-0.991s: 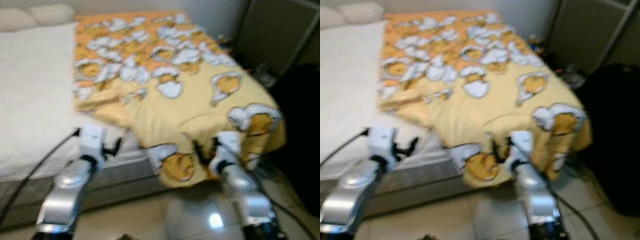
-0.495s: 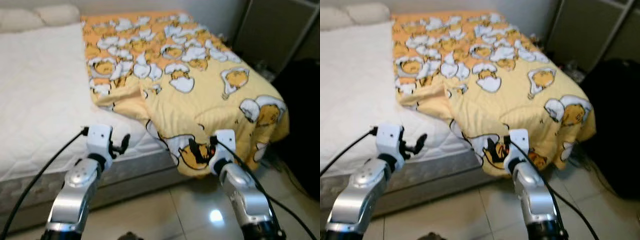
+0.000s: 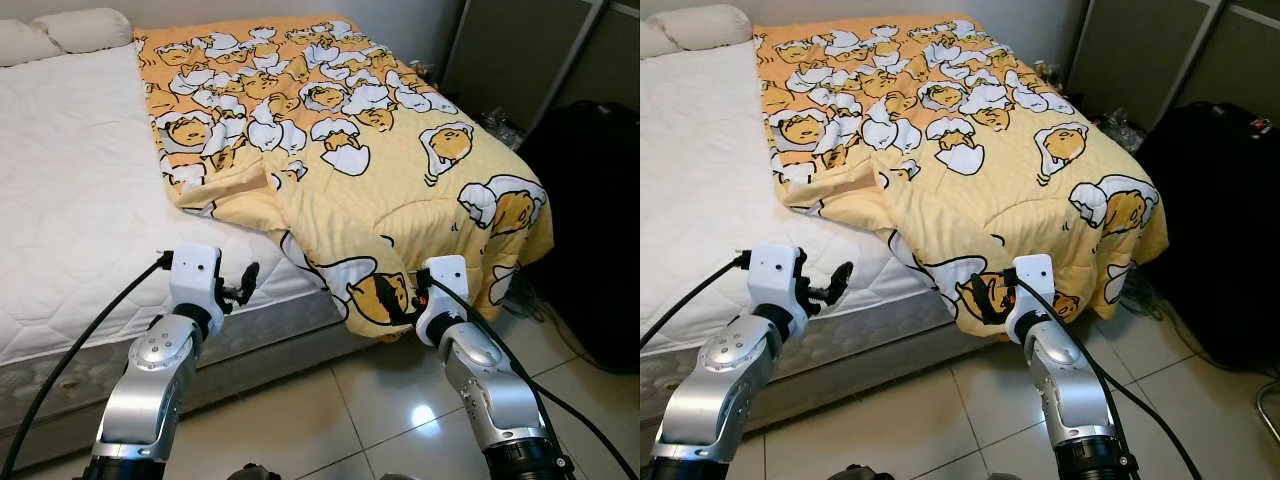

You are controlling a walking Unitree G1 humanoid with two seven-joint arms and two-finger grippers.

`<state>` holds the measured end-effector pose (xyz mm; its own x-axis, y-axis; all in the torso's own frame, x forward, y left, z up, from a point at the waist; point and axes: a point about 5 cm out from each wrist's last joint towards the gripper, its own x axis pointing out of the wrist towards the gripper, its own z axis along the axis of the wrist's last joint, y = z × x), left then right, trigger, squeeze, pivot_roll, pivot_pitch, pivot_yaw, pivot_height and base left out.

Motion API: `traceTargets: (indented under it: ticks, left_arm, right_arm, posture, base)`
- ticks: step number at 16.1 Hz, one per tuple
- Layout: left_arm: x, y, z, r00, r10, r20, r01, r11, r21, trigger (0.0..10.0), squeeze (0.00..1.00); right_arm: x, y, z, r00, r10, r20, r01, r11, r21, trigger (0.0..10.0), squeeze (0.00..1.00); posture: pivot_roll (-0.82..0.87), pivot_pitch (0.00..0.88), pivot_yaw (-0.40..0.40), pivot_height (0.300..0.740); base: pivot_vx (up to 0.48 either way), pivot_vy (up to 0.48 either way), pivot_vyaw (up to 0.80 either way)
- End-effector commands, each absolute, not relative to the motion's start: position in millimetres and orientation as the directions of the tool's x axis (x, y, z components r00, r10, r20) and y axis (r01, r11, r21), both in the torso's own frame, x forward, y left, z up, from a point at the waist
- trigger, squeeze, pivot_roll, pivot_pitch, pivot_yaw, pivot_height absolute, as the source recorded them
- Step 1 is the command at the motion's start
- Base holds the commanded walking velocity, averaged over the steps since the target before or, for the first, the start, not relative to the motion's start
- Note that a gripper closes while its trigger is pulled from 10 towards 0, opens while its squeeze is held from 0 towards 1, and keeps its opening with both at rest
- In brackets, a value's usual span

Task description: Clean up the room

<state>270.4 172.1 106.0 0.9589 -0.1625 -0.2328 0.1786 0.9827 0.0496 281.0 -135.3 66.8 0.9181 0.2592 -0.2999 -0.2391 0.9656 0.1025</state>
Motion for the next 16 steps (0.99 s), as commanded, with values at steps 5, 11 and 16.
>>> traceTargets:
  ticks: [5,11,16]
  left_arm:
    - [274,171,107,0.958,-0.168,-0.233,0.182,0.983,0.038,10.0,0.20]
    - [275,176,107,0.960,-0.159,-0.231,0.166,0.986,0.015,10.0,0.21]
    - [276,177,104,0.955,-0.171,-0.242,0.182,0.983,0.022,10.0,0.20]
  right_arm:
    - [284,-131,71,0.915,0.277,-0.293,-0.262,0.961,0.091,10.0,0.00]
    - [284,-127,71,0.899,0.321,-0.298,-0.317,0.946,0.063,10.0,0.00]
    - [284,-123,73,0.892,0.339,-0.299,-0.348,0.937,0.024,10.0,0.00]
  posture:
    - [-0.05,0.000,-0.004,0.740]
    - [-0.04,0.000,-0.015,0.740]
    - [-0.04,0.000,-0.010,0.740]
  base:
    - [0.048,0.000,0.00]
    - [0.252,0.000,0.53]
    - [0.258,0.000,0.80]
